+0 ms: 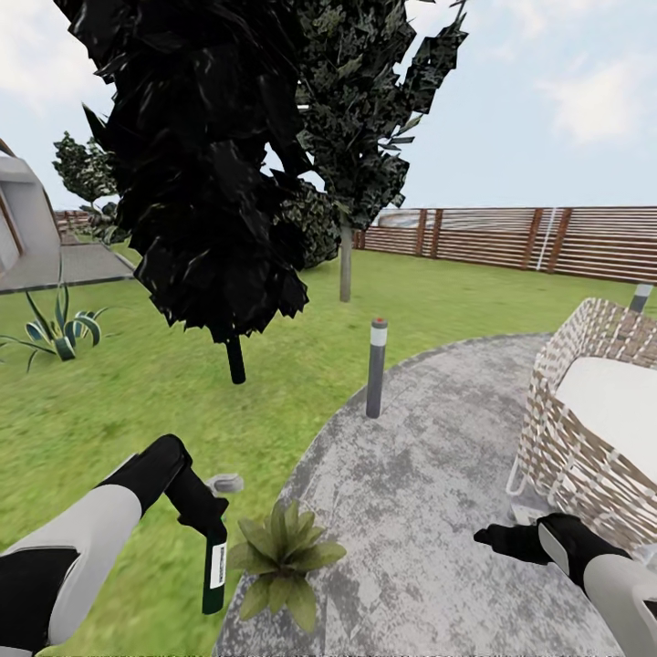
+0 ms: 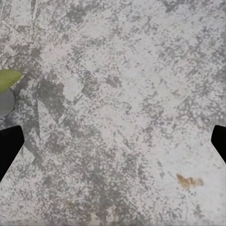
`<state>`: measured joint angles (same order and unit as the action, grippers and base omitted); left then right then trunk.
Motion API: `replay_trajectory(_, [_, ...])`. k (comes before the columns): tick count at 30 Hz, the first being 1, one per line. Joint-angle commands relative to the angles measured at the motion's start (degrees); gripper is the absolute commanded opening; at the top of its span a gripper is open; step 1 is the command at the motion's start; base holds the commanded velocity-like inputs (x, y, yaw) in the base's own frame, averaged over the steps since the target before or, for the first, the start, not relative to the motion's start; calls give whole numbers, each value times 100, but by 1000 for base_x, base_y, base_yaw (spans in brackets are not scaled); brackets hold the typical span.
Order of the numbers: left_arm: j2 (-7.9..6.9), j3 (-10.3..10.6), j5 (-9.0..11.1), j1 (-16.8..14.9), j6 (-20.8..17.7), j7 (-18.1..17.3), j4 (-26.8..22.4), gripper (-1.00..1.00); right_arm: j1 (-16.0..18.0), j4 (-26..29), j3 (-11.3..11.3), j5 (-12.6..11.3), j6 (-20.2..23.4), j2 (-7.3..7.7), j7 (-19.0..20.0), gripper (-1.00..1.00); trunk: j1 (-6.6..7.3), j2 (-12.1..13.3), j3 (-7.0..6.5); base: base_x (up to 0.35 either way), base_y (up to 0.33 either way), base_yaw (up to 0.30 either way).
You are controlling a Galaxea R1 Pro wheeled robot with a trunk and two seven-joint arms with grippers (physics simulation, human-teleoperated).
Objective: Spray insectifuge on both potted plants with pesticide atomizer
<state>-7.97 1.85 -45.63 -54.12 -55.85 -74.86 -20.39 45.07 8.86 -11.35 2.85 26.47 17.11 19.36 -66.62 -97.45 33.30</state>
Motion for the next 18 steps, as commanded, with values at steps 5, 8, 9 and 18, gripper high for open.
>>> replay_trajectory(5, [-2,17,-113,-2,-61,-46,-9,-100,2,10,-34,39,34,2,24,100,1,-3,52,0,0,0])
replay_trajectory(8, [-1,13,-426,-2,-66,-46,-9,-100,2,10,-34,47,33,1,24,100,1,-3,79,0,0,5])
replay_trajectory(9, [-2,12,-484,-2,-66,-46,-9,-100,2,0,-34,53,33,-3,24,100,1,-3,88,0,0,29])
replay_trajectory(18, [6,16,-525,4,-66,-46,205,-100,2,-103,-34,64,27,-3,24,100,1,-3,164,44,0,68])
